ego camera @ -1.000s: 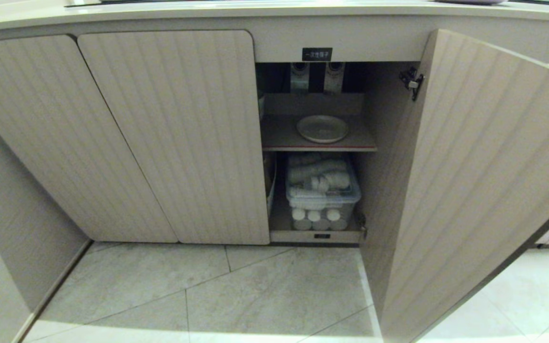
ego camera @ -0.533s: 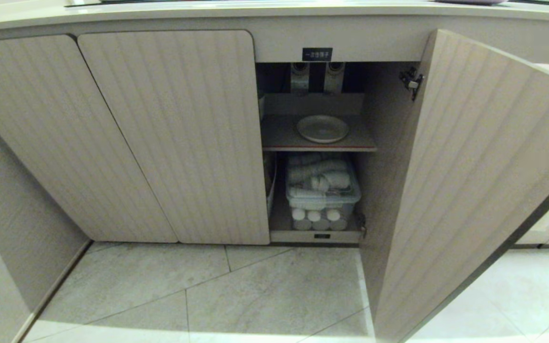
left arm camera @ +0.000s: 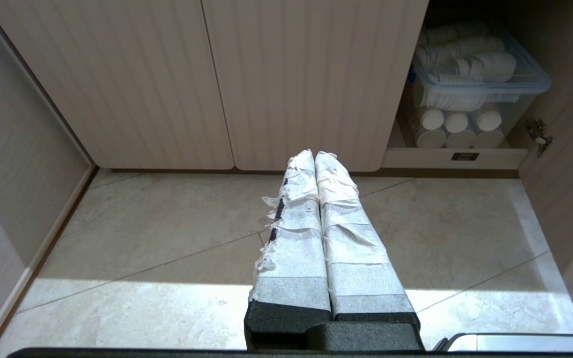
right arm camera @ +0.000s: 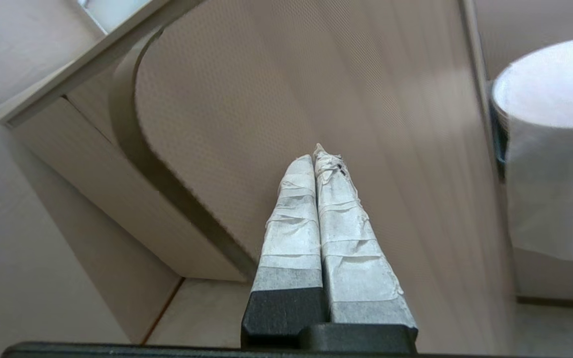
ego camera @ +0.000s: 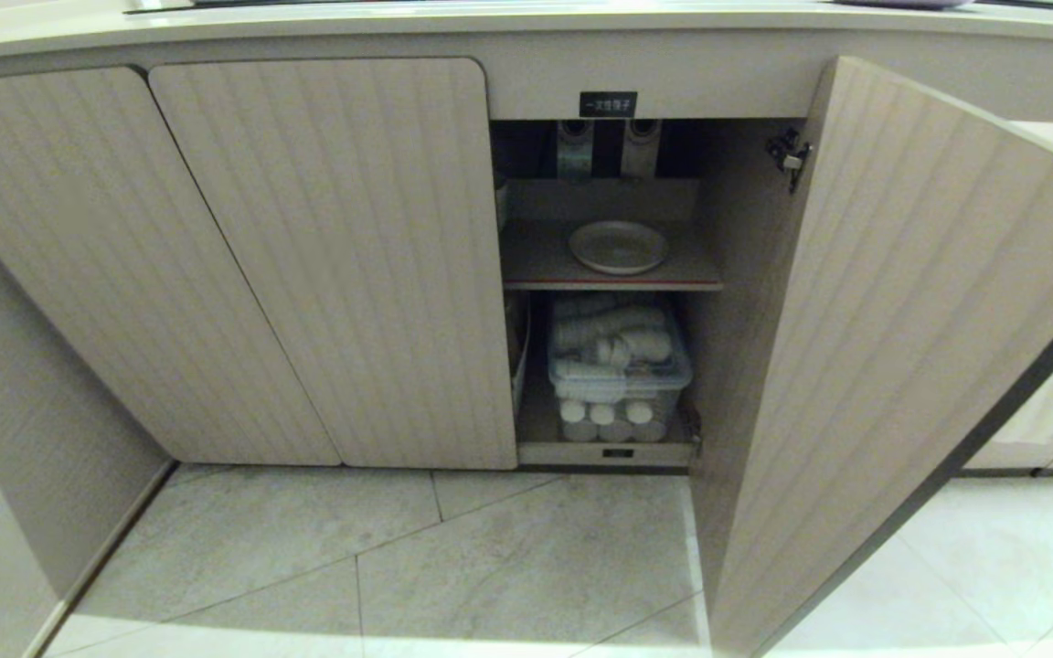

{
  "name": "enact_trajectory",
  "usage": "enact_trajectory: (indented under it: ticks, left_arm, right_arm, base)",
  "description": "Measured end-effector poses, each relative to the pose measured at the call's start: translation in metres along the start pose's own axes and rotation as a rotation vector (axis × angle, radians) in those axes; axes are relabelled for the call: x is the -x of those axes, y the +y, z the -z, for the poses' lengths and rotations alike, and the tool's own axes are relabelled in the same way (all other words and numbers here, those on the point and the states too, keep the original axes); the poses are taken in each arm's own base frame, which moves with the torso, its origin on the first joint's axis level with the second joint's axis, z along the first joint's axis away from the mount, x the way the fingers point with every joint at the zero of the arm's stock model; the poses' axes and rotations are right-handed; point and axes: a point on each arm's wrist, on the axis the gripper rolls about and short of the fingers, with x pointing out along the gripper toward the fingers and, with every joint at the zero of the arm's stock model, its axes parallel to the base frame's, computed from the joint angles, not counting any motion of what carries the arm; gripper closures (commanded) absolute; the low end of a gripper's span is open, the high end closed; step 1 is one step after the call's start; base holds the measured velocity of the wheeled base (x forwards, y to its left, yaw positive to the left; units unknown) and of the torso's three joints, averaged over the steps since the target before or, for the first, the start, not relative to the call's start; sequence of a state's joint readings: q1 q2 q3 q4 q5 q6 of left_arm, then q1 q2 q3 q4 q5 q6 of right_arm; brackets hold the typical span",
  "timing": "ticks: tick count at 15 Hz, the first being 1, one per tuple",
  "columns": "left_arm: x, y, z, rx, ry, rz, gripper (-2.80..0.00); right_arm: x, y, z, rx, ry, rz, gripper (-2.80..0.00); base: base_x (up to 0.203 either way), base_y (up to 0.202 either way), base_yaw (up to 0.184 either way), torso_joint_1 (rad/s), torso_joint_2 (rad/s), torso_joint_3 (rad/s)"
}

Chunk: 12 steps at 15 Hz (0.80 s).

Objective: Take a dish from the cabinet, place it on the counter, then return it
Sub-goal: Close the cabinet door

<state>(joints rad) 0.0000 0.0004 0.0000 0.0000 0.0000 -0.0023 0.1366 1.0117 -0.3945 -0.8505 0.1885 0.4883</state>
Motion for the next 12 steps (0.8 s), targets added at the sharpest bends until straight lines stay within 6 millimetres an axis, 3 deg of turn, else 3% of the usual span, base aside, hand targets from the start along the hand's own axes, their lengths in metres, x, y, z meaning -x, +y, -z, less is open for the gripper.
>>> enact_trajectory:
  ticks: [12]
  left_arm:
    - [0.000,0.000,0.000,0.000,0.000,0.000,0.00]
  right_arm:
    - [-0.066,-0.012,0.022,-0.021,0.017,-0.057,0.00]
  base:
    - [0.000,0.000,0.000,0.000,0.00,0.000]
